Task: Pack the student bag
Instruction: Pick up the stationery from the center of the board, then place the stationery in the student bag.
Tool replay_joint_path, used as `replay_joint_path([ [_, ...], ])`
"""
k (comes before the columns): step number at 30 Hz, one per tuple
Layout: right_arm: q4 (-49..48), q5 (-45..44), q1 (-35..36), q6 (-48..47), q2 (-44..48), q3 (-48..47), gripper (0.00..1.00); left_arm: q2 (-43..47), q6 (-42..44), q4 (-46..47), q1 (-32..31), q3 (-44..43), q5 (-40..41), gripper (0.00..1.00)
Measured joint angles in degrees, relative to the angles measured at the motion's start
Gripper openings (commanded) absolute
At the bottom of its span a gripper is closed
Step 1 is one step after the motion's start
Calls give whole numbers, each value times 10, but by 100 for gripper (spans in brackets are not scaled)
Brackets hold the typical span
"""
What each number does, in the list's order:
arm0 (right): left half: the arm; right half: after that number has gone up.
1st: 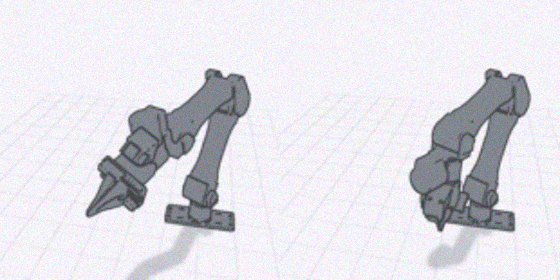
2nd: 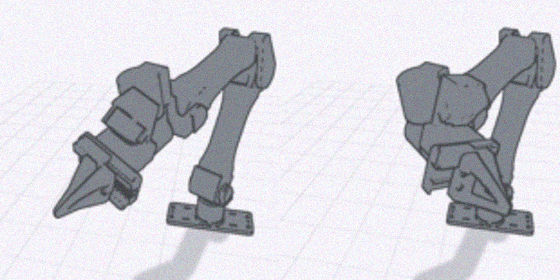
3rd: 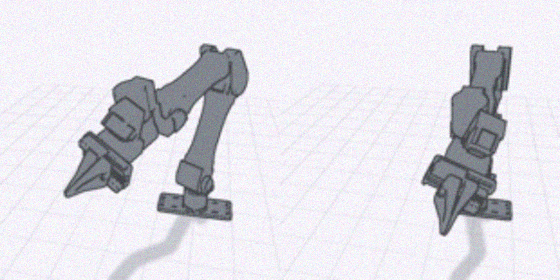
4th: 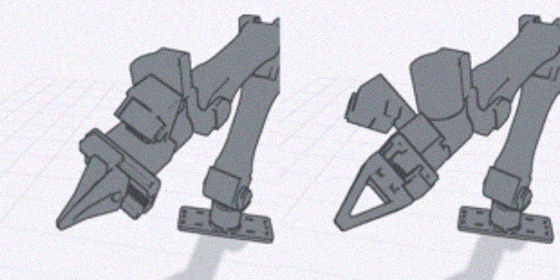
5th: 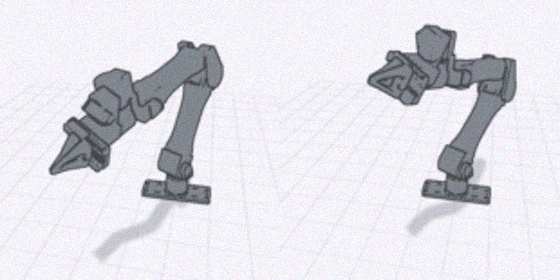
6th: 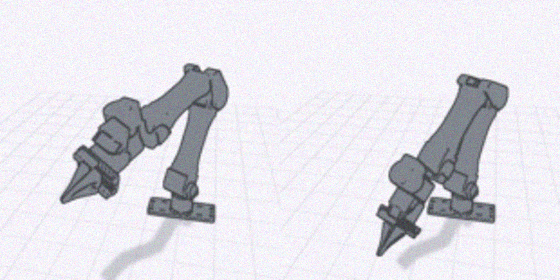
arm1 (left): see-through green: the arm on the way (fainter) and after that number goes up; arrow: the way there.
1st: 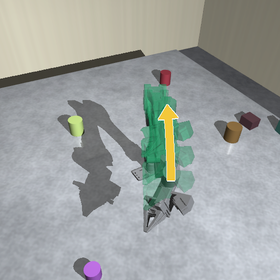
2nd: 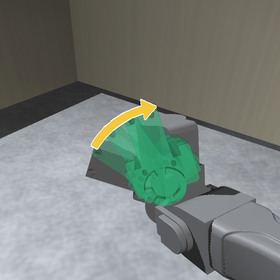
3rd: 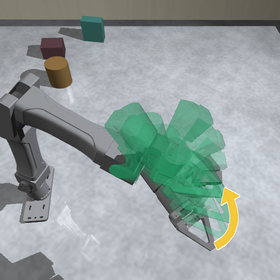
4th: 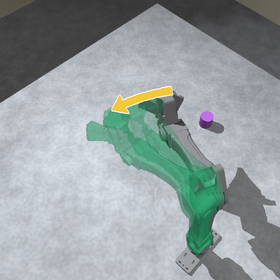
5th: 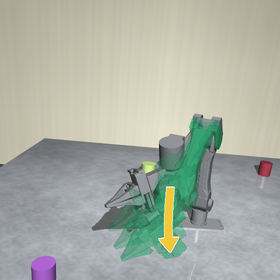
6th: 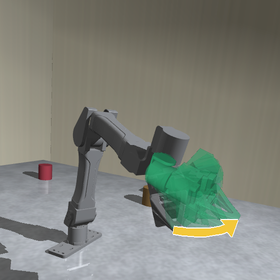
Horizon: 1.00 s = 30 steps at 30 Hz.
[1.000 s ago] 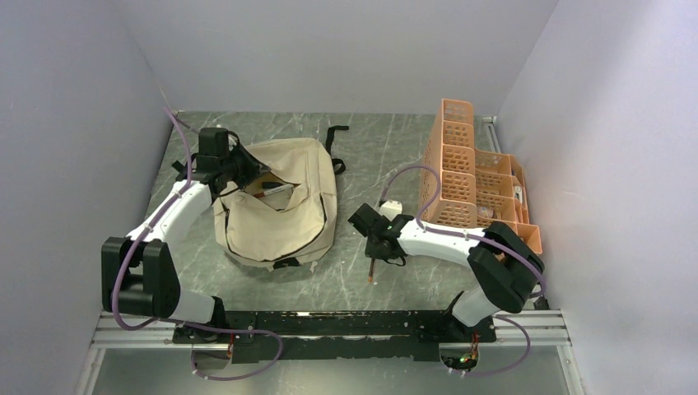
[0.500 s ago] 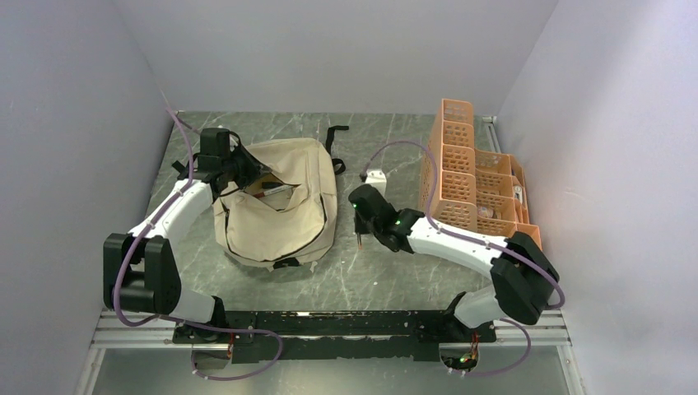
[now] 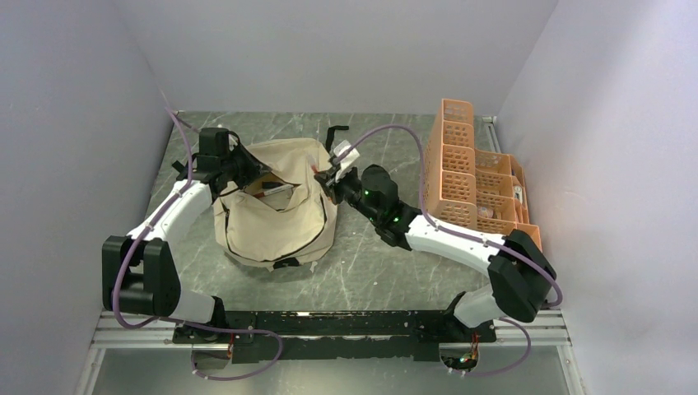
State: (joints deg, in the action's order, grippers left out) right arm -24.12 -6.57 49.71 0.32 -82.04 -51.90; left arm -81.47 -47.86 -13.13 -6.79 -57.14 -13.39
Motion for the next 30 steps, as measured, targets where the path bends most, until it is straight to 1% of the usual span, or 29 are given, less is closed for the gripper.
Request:
replay_joint_path([
  [4, -104, 125, -1, -105, -21, 23, 0, 3, 0, 1, 0, 0, -6, 5],
  [7, -142, 235, -1, -195, -50, 27, 0, 7, 0, 7, 0, 0, -14, 5],
  [10, -139, 332, 0, -281, -86, 17, 0, 13, 0, 13, 2, 0, -22, 5],
  [13, -100, 402, 0, -360, -125, -25, 0, 20, 0, 14, 3, 0, -29, 5],
  [19, -39, 497, 0, -494, -169, -99, 0, 26, 1, 14, 3, 0, -35, 5],
  [23, -7, 534, 0, -559, -202, -141, 0, 27, 1, 14, 3, 0, -38, 5],
  [26, 4, 548, 0, -593, -234, -170, 0, 28, 1, 14, 3, 0, -38, 5],
  [30, 5, 557, 0, -614, -261, -177, 0, 31, 3, 14, 3, 0, -38, 5],
])
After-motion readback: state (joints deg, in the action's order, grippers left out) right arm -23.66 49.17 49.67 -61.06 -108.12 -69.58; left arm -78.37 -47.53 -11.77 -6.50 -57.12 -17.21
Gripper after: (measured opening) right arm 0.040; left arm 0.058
